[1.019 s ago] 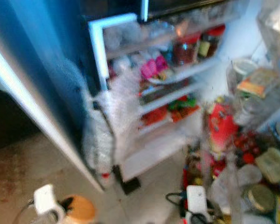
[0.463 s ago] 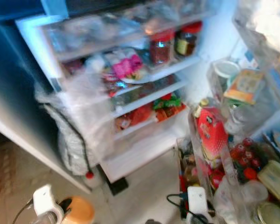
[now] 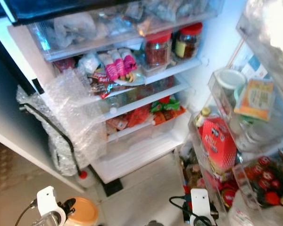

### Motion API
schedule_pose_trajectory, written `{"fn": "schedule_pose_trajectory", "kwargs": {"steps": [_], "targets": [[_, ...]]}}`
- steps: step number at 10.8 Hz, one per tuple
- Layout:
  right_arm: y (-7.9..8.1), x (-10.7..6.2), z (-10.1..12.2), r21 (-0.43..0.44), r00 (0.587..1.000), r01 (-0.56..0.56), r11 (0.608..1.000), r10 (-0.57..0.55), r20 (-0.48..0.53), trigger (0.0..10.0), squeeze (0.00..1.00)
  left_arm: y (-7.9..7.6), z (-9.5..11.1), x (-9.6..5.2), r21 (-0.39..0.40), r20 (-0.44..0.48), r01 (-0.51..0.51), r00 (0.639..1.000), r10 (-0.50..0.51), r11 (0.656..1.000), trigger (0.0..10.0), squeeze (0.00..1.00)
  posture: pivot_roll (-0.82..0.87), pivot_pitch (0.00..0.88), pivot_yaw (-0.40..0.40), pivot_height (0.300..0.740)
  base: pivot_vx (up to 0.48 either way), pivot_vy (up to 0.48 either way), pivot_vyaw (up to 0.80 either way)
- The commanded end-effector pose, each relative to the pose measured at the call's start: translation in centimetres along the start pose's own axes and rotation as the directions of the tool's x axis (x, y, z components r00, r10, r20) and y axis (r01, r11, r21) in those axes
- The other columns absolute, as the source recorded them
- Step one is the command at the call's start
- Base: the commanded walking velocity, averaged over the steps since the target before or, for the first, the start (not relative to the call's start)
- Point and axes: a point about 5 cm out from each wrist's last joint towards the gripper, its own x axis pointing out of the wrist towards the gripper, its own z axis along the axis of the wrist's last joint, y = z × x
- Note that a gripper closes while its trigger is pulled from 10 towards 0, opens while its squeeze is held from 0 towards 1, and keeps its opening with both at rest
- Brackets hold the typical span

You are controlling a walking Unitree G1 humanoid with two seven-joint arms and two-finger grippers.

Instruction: Restocking fridge

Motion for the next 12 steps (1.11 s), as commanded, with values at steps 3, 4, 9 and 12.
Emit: {"fn": "schedule_pose_trajectory", "kwargs": {"steps": [3, 4, 9, 12], "targets": [[0.4, -0.3, -1.1, 0.011, 0.999, -0.028, 1.000, 0.028, -0.044, 10.0, 0.00, 1.0, -2.2, -0.5, 0.004, -0.085, -0.028, 0.996, 0.029, 1.000, 10.0, 0.00, -0.13, 0.160, -0.033, 0.740, 0.000, 0.000, 0.00], [0.5, -0.4, -1.3, 0.013, 0.998, -0.031, 0.999, 0.031, -0.049, 10.0, 0.00, 1.0, -2.2, -0.5, 0.007, -0.085, -0.028, 0.996, 0.028, 1.000, 10.0, 0.00, -0.13, 0.161, -0.034, 0.740, 0.000, 0.000, 0.00], [1.0, -0.6, -2.0, 0.016, 0.995, -0.063, 0.998, 0.064, -0.081, 10.0, 0.00, 1.0, -2.1, -0.5, 0.013, -0.084, -0.026, 0.996, 0.027, 1.000, 10.0, 0.00, -0.13, 0.161, -0.034, 0.740, 0.000, 0.000, 0.00], [1.3, -0.8, -2.6, 0.007, 0.991, -0.079, 0.997, 0.079, -0.109, 10.0, 0.00, 1.0, -2.2, -0.5, 0.016, -0.086, -0.026, 0.996, 0.027, 1.000, 10.0, 0.00, -0.13, 0.162, -0.035, 0.740, 0.000, -0.085, 0.00]]}}
